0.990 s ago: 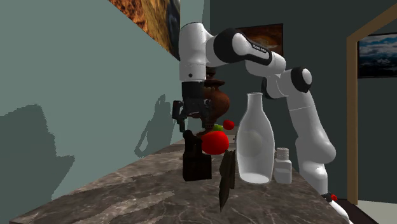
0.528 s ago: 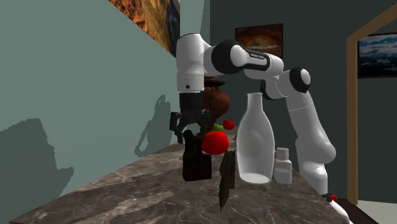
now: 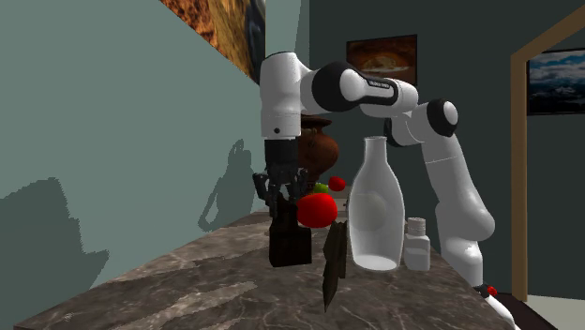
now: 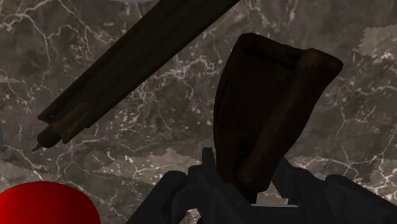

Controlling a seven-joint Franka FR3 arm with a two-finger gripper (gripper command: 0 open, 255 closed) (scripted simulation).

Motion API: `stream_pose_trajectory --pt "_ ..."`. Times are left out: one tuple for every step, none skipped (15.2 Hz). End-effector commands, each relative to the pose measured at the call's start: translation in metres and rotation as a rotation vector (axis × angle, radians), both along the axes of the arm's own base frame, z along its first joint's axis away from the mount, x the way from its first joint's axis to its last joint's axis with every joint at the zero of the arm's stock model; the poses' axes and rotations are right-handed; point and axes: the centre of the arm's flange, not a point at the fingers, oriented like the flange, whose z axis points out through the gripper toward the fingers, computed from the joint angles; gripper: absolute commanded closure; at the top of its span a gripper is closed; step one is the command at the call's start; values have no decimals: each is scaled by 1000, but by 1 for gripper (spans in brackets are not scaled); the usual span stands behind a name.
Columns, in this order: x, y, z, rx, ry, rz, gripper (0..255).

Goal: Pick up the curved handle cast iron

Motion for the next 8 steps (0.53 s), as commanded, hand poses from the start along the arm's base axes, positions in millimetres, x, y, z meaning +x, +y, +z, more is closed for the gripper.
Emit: stream_pose_trajectory --pt "0 0 -1 0 2 1 255" --pt "0 0 -1 0 2 1 255" --pt "0 0 -1 0 2 1 255" --pt "0 0 -1 0 2 1 255" --pt "0 0 5 0 2 1 255" --pt "0 0 10 0 2 1 255" --pt "0 0 15 0 2 1 255" --pt "0 0 21 0 2 1 255"
